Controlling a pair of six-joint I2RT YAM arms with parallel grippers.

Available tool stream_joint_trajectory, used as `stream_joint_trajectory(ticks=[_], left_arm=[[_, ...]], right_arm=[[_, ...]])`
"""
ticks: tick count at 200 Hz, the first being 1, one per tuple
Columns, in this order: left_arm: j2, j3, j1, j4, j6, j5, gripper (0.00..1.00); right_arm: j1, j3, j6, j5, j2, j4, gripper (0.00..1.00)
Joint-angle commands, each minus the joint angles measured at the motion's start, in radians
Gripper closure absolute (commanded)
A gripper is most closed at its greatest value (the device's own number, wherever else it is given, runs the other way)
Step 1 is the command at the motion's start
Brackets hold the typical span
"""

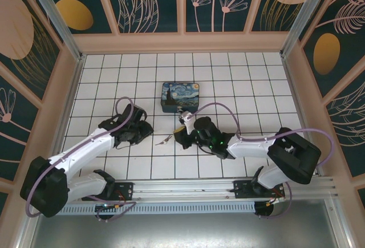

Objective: Unlock a padlock with a key

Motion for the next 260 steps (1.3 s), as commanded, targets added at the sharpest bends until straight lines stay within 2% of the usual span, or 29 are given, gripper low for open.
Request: stream_joint_trajectory(ticks=[1,33,58,95,118,147,191,218,260], left_arm=[[0.034,-0.044,-0.005,0.088,0.140,0.053,0.69],[0.104,0.026,-0.100,-0.020,0.329,-0.071,0.73],[0.169,0.059,-0.189,-0.065,0.367,-0.130,0.75],[0.227,0.097,-0.278,-0.083,0.423,-0.197,0.65],[0.294,0.124,-0.321,-0.117,0.436,-0.278,0.62],[0.335,0.138,-0.332,-0.102,0.470,-0.288,0.59],[0.389,0.155,-0.333,-0.115,0.527,-0.361,0.58],[0.436,0.182,-0.331,-0.128,0.606,-0.402,0.64],[0.464,0.182,-0.332,-0.100,0.633,-0.371,0.70]], right_arm=[[-0.049,-0.017,0.080,-0.040,-0.040,-0.002,0.88],[-0.073,0.011,0.075,-0.036,-0.049,-0.044,0.88],[-0.080,0.039,0.055,-0.014,-0.043,-0.085,0.88],[-0.086,0.056,0.046,0.009,-0.051,-0.113,0.87],[-0.095,0.053,0.047,0.006,-0.063,-0.112,0.87],[-0.103,0.046,0.051,0.010,-0.078,-0.116,0.86],[-0.116,0.032,0.053,0.007,-0.102,-0.113,0.86],[-0.127,0.033,0.053,0.000,-0.107,-0.111,0.86],[-0.129,0.038,0.055,-0.008,-0.119,-0.115,0.87]])
